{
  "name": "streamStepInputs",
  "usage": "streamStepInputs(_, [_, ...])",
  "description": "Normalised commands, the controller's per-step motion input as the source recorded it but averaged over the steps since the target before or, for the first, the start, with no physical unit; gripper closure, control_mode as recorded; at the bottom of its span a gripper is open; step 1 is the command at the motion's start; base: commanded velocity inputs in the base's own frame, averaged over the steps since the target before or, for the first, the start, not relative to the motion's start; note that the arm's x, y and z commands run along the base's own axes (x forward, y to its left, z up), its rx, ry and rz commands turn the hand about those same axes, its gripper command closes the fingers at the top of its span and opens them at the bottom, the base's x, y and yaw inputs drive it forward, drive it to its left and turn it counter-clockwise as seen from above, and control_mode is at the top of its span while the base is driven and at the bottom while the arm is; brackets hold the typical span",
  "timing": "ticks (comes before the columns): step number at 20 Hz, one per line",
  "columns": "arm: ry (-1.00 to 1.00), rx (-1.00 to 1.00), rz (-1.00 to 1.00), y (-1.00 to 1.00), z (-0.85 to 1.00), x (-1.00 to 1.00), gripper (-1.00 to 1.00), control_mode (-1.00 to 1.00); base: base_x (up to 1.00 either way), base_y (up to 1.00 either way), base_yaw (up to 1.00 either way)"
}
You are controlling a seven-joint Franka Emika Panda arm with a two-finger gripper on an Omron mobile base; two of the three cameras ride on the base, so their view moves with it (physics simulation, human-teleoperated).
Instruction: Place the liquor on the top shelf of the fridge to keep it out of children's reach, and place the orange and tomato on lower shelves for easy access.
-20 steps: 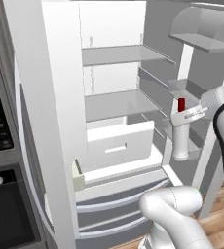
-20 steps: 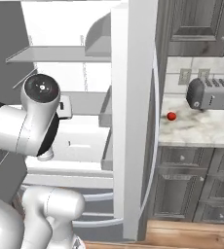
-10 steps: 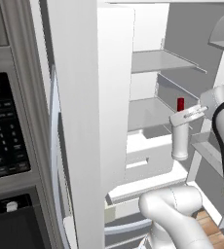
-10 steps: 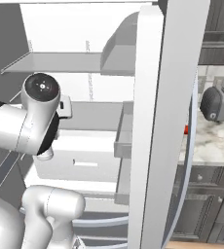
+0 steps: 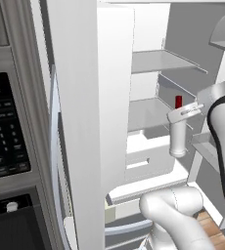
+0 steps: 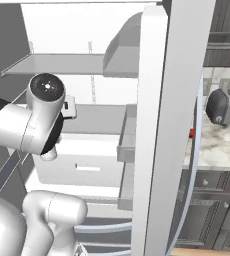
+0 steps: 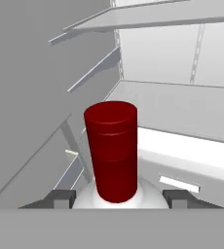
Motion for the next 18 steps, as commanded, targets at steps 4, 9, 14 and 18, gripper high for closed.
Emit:
streamStepInputs(4, [-0.15,0.0,0.0,0.0,0.12,0.27,1.0,-1.0,0.0,0.0,0.0])
streamStepInputs(9, [-0.24,0.0,0.01,0.0,0.33,0.17,1.0,-1.0,0.0,0.0,0.0])
streamStepInputs(14, [-0.21,0.0,0.03,-0.01,0.48,0.23,1.0,-1.0,0.0,0.0,0.0])
streamStepInputs(18, [-0.09,0.0,0.01,0.0,0.54,0.28,1.0,-1.0,0.0,0.0,0.0])
